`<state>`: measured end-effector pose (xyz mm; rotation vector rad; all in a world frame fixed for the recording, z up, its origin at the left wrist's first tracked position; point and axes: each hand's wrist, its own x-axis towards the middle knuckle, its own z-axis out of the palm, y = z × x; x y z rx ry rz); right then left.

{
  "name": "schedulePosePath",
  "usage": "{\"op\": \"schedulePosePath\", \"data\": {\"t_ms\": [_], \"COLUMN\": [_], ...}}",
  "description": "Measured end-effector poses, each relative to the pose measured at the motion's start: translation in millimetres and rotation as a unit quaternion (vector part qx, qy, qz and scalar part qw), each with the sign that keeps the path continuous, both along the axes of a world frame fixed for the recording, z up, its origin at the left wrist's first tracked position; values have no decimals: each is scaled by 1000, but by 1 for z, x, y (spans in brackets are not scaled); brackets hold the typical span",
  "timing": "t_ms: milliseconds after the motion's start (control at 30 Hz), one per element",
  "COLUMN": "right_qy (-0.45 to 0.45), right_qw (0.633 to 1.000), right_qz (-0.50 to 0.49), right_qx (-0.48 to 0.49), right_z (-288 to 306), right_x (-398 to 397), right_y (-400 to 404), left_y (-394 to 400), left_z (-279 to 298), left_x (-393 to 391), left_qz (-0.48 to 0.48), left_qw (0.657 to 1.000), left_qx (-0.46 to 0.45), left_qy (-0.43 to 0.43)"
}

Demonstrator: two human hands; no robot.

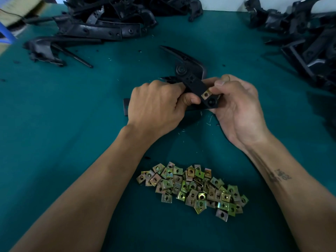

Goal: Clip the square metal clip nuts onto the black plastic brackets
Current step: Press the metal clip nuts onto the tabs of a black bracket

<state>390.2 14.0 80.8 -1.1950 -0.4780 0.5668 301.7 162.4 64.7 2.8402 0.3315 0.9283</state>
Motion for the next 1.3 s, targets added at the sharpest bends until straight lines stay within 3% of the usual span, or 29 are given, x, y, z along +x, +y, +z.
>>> {"op": "schedulePosePath", "data": {"t_ms": [333,467,567,767,967,1300], "right_qy": [-42,-109,-255,-411,-380,-358], "right_qw": [999,991,943,871,870,873], "right_qz": [33,-10,-142,27,104,119], "right_qx": [-7,-82,-162,-269,-298,-310], "right_z": [-1,-1,1,-9,-4,-2], "right_x": [2,0,-13,-67,-67,-68], "right_y": [-8,-24,-55,-139,-149,-144], "left_y": [3,4,4,1,1,2], "left_z": [-3,0,-2,-4,-3,-5], "left_x": [-1,0,0,1,0,2], "left_qz": [1,21,19,-2,-41,-34], "left_qw": [1000,999,999,1000,999,998], "left_qx": [-5,-24,-26,-23,-26,-34], "left_qy": [9,18,22,17,16,37]}}
